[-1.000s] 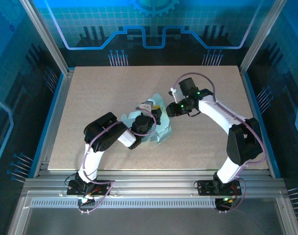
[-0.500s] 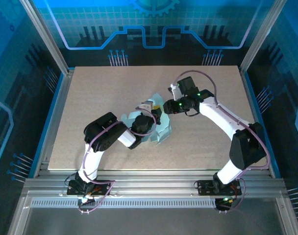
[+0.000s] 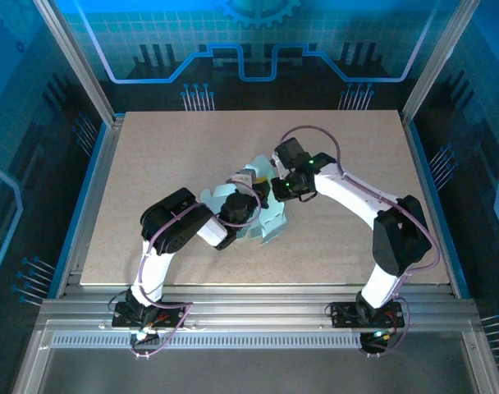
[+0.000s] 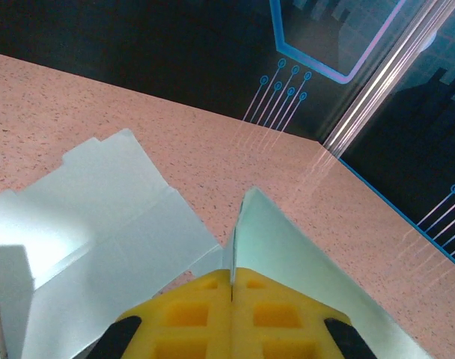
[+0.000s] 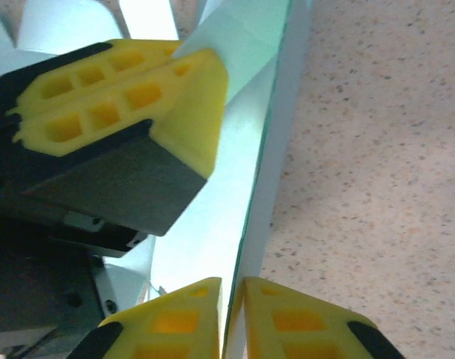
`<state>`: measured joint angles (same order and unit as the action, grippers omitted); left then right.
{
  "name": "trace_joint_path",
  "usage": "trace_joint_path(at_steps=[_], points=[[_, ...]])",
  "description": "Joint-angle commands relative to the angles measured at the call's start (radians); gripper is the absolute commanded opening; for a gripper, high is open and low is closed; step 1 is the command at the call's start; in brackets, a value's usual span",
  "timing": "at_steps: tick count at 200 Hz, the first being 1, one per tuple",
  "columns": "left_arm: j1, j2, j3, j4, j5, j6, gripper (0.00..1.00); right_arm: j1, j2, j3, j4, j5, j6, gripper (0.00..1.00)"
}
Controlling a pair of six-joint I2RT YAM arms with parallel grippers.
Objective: Fold the paper box
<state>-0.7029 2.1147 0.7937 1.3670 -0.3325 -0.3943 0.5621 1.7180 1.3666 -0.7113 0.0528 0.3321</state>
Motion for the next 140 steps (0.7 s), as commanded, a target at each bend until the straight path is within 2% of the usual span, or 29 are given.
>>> trace_joint_path(at_steps=[1, 23, 54, 70, 82, 96, 114, 140], points=[[0.006, 0.013, 0.002, 0.036, 0.004, -0.022, 0.0, 0.013, 0.017, 0.038, -0.059, 0.061, 0.0, 0.1], [0.006, 0.012, 0.001, 0.035, 0.0, -0.023, 0.01, 0.014, 0.018, 0.045, -0.067, 0.071, -0.005, 0.0], [0.006, 0.011, -0.001, 0.035, -0.001, -0.021, 0.05, 0.014, 0.014, 0.055, -0.081, 0.118, -0.035, 0.0], [0.006, 0.006, -0.003, 0.035, 0.005, -0.016, 0.16, 0.014, 0.003, 0.052, -0.076, 0.157, -0.075, 0.0], [0.007, -0.004, -0.009, 0.036, 0.009, -0.013, 0.36, 0.013, -0.009, 0.044, -0.058, 0.185, -0.123, 0.0], [0.009, -0.025, -0.019, 0.035, 0.016, -0.008, 0.52, 0.007, -0.014, 0.042, -0.045, 0.23, -0.186, 0.0], [0.014, -0.066, -0.054, 0.035, 0.026, -0.005, 0.65, -0.004, -0.015, 0.042, -0.025, 0.295, -0.268, 0.0], [0.048, -0.149, -0.139, 0.035, 0.063, -0.026, 0.77, -0.023, -0.018, 0.025, 0.024, 0.343, -0.387, 0.0]])
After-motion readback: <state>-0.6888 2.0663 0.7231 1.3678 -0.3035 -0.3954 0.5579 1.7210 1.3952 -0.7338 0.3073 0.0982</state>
